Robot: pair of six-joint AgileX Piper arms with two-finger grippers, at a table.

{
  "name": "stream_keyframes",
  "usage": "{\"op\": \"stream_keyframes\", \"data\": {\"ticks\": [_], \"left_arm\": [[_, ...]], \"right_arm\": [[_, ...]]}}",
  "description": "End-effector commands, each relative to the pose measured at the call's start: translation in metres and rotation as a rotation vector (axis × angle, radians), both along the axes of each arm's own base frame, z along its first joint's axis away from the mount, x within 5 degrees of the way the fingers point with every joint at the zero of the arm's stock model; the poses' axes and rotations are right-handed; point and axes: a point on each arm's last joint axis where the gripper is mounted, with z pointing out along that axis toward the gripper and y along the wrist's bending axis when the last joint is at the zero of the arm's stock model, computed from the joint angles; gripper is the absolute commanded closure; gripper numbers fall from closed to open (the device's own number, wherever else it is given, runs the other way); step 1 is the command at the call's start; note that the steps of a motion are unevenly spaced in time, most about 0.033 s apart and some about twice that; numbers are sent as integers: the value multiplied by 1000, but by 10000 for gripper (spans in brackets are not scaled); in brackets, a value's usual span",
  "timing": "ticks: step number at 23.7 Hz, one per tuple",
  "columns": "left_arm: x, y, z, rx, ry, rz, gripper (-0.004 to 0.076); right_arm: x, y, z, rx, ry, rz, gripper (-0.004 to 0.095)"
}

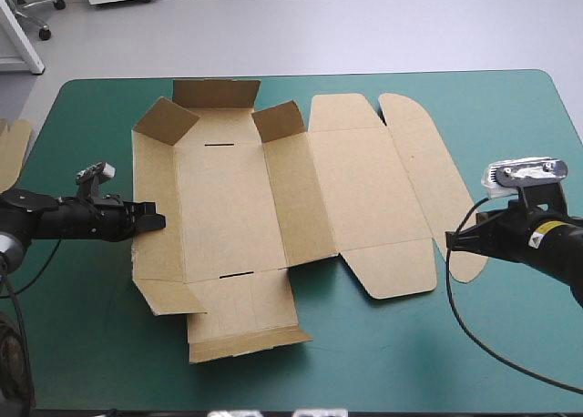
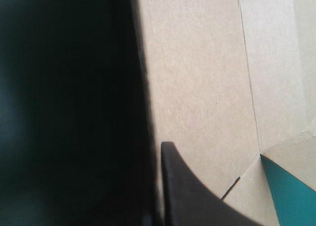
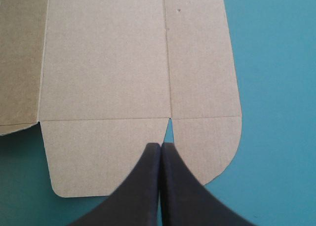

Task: Fold the box

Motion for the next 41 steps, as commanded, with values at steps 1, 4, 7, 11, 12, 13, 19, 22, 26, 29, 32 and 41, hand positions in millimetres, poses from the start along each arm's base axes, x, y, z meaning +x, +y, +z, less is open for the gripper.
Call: {"op": "stream_keyframes", "data": {"ticks": [1, 4, 7, 11, 12, 13, 19, 22, 26, 29, 32, 41], "left_arm": [[-5, -16, 37, 75, -149, -35, 738], [-6, -27, 48, 129, -195, -74, 738], [-2, -37, 60, 146, -252, -97, 738], [5, -44, 75, 232, -322, -121, 738], [7, -44, 80, 269, -344, -129, 738], [8, -45, 83, 293, -359, -137, 738], [16, -33, 114, 552, -475, -171, 738], [25, -40, 134, 652, -576, -240, 738], [45, -78, 129, 739, -602, -417, 738], [58, -123, 120, 809, -641, -572, 738], [60, -167, 124, 887, -760, -683, 738], [46, -197, 145, 1082, -908, -729, 738]], "right_arm": [[7, 1, 8, 22, -58, -2, 942], [8, 3, 7, 42, -51, 3, 942], [10, 5, 6, 47, -44, 12, 942], [11, 5, 5, 47, -42, 12, 942], [11, 5, 5, 47, -42, 12, 942], [11, 5, 5, 47, -42, 12, 942], [14, 5, 3, 44, -29, 12, 942], [19, 7, 0, 41, -11, 11, 942], [21, 7, -2, 41, -2, 11, 942], [21, 6, -3, 29, 9, 10, 942], [21, 6, -3, 21, 10, 7, 942], [21, 5, -2, 22, 2, -2, 942]]}}
